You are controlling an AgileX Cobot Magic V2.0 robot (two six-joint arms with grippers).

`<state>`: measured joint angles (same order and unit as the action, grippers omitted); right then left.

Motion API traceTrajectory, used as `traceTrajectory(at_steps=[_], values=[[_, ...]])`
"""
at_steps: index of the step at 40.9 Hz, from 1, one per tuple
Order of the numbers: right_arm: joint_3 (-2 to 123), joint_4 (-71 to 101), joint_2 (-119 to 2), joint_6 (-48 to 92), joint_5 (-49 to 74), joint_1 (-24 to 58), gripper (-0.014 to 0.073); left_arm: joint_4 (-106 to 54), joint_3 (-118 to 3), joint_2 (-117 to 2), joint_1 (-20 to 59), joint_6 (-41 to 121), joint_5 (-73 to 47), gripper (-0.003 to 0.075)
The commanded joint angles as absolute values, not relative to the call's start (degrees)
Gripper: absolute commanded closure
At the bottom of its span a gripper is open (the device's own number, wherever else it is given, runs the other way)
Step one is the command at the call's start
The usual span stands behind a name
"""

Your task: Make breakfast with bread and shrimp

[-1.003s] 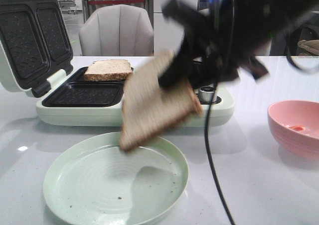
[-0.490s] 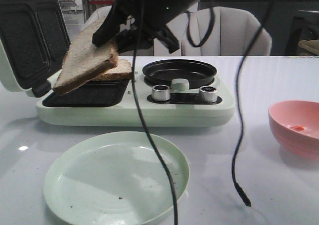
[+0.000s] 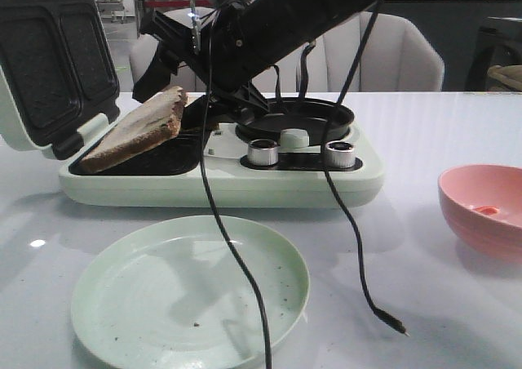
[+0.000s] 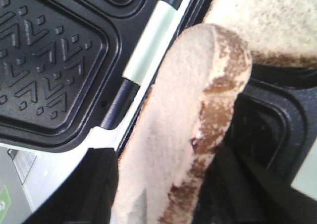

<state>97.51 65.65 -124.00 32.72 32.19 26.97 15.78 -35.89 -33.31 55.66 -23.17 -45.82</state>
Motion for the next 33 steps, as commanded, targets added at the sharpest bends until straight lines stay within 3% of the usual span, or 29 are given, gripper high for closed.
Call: traceTrajectory(at_steps=[1, 10, 19, 33], values=[[99.58, 64.65, -118.25, 33.07, 31.01, 26.25, 0.0110, 16.60, -37.43, -33.33, 55.96, -23.33, -42.07, 0.0265], [99.58, 45.11, -110.91, 22.95, 30.19, 25.95, 0.0133, 16.60, -37.43, -33.33, 55.96, -23.33, -42.07, 0.0265], [97.87, 20.09, -99.73, 10.61, 39.17, 27.13, 0.0133, 16.60, -37.43, -33.33, 55.96, -23.33, -42.07, 0.0265], [73.44, 3.88, -75.31, 0.41, 40.82, 28.72, 0.0133, 16.60, -37.43, -33.33, 55.96, -23.33, -42.07, 0.0265]])
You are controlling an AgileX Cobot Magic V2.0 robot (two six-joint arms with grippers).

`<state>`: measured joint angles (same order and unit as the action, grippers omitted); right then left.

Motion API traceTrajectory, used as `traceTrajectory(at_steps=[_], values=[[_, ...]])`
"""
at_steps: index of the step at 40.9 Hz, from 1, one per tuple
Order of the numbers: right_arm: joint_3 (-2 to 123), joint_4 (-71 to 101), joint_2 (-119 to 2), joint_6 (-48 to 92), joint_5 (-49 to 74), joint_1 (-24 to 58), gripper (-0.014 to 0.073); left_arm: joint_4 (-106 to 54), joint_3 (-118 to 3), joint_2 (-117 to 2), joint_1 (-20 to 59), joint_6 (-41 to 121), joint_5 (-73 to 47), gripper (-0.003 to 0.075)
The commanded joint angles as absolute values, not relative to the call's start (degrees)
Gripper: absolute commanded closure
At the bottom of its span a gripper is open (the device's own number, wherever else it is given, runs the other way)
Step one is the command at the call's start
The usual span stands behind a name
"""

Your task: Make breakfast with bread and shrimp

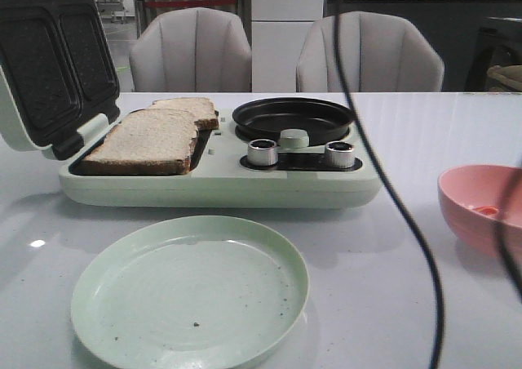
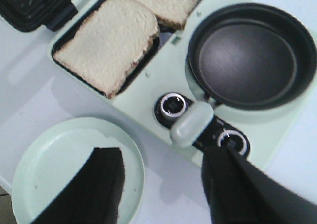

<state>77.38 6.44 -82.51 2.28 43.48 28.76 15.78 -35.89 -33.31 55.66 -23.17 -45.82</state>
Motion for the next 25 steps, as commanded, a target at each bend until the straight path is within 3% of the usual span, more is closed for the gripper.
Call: traceTrajectory(at_steps=[1, 14, 25], values=[[71.68, 3.45, -73.17, 0.00, 40.77, 28.72, 0.0133, 16.60, -37.43, -33.33, 55.96, -23.33, -42.07, 0.0265], [47.02, 1.23, -51.43, -2.79, 39.87, 28.72, 0.0133, 16.60, -37.43, -33.33, 55.96, -23.33, -42.07, 0.0265], [36.53, 0.67, -38.64, -3.58, 40.89, 28.67, 0.0133, 16.60, -37.43, -33.33, 55.96, -23.33, -41.23, 0.0265]])
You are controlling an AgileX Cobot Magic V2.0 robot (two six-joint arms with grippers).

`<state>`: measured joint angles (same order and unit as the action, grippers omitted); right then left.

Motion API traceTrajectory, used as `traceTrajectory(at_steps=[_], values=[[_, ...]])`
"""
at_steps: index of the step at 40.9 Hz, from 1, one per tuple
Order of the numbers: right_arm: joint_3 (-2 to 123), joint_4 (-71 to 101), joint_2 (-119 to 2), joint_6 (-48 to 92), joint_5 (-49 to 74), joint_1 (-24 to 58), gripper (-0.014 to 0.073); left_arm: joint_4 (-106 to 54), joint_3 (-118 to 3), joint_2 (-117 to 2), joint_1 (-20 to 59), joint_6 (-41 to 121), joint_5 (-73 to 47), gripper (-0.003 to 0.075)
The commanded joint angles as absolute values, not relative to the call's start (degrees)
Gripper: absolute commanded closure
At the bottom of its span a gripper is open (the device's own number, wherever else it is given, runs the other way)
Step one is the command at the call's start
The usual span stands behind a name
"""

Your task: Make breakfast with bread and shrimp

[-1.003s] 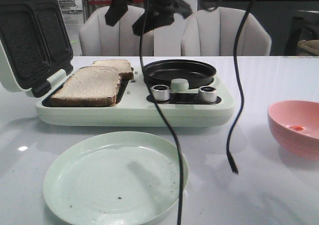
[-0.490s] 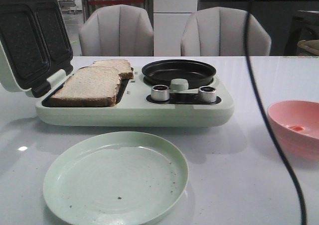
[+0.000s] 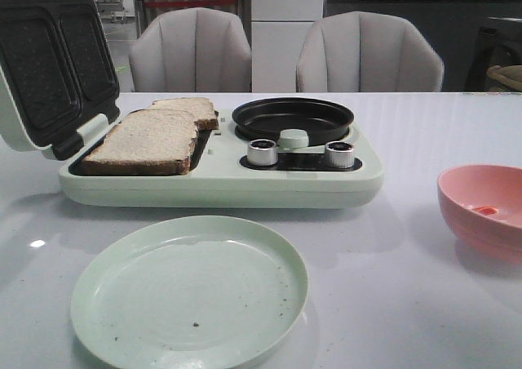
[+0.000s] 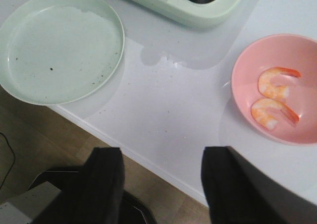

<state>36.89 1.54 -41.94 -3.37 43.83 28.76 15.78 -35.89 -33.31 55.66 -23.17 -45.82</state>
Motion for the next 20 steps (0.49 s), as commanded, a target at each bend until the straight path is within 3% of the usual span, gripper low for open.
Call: traceTrajectory(at_steps=[1, 20], values=[[35.91, 0.62, -37.94, -3.58, 41.08, 28.67, 0.0133, 16.69, -37.43, -33.33, 55.96, -23.33, -40.95, 0.0265], [34.10, 0.00, -34.63, -3.58, 44.23, 28.67, 0.0132, 15.33, -37.43, -33.45, 55.96, -23.33, -35.30, 0.0265]])
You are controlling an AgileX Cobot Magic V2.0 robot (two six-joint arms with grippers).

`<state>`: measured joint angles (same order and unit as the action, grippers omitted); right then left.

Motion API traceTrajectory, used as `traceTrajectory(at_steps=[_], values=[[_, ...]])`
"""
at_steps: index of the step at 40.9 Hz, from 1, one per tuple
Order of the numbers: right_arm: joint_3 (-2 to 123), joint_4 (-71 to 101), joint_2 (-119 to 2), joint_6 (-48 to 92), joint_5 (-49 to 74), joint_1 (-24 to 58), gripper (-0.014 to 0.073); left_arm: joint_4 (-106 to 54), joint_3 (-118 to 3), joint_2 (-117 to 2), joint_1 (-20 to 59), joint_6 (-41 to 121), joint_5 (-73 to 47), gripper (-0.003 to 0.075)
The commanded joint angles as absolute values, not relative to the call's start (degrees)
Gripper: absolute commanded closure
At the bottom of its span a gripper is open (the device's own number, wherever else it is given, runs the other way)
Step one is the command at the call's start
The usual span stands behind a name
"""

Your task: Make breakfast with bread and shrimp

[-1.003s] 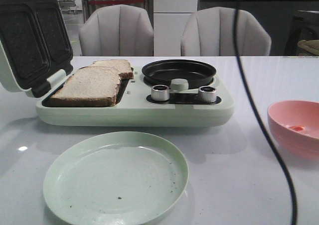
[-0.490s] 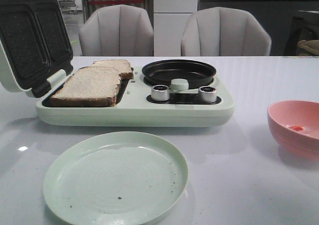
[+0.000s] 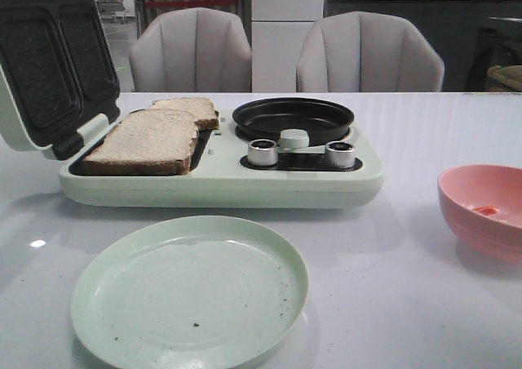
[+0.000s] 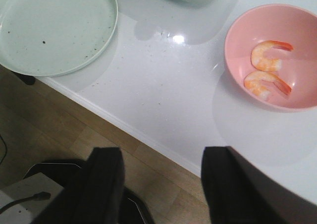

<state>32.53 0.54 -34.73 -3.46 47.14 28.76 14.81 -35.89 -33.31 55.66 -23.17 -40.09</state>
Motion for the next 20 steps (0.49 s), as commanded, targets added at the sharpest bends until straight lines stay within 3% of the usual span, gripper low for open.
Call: traceTrajectory(at_steps=[1, 13, 20], values=[[34.10, 0.00, -34.63, -3.58, 44.23, 28.67, 0.0132, 15.83, -37.56, -33.77, 55.82, -23.33, -35.74, 0.0265], [34.10, 0.00, -34.63, -3.58, 44.23, 28.67, 0.0132, 20.84, -45.92, -46.14, 55.43, -23.33, -56.92, 0.0265], [34.10, 0.00, -34.63, -3.58, 44.23, 28.67, 0.0132, 20.99, -49.16, -54.72, 49.57, -23.33, -60.26, 0.0265]])
